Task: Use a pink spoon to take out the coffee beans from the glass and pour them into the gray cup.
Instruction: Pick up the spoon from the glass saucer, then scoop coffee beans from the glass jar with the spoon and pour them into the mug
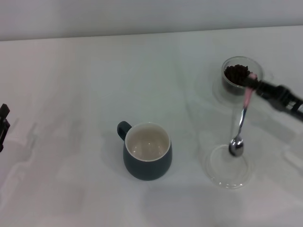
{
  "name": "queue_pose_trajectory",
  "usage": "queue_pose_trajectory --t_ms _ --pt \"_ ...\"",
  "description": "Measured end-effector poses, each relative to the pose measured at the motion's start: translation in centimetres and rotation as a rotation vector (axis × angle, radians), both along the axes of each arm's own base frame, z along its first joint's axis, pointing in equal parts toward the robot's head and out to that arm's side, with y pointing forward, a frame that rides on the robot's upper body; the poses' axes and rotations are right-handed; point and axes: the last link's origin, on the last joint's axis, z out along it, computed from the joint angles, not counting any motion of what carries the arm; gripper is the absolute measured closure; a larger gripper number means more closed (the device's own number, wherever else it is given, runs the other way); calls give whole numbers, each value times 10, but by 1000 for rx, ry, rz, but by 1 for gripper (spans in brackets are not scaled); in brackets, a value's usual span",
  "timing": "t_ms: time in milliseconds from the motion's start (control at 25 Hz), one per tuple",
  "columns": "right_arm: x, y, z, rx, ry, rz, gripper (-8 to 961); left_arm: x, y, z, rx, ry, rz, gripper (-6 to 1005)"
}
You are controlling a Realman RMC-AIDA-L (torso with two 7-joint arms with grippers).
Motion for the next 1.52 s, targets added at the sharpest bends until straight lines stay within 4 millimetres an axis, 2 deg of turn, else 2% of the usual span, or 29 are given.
queue_pose_trajectory --t_ms 280,560,760,1000,1240,1520 --pt "-6 16 36 183 -16 62 808 2 1 1 4 -1 -15 543" --pt "-23 55 56 324 -125 131 807 6 1 -3 -9 -2 -27 543" --pt "-40 89 56 405 -277 178 807 8 1 -5 -11 -8 -36 543" --pt "-43 110 53 447 -432 178 806 10 2 -6 -15 -12 -45 542" --pt "-34 120 52 464 -559 138 806 10 2 -8 -21 -16 -41 542" --pt "-22 115 49 463 -616 105 805 10 2 -7 -17 -17 -41 542"
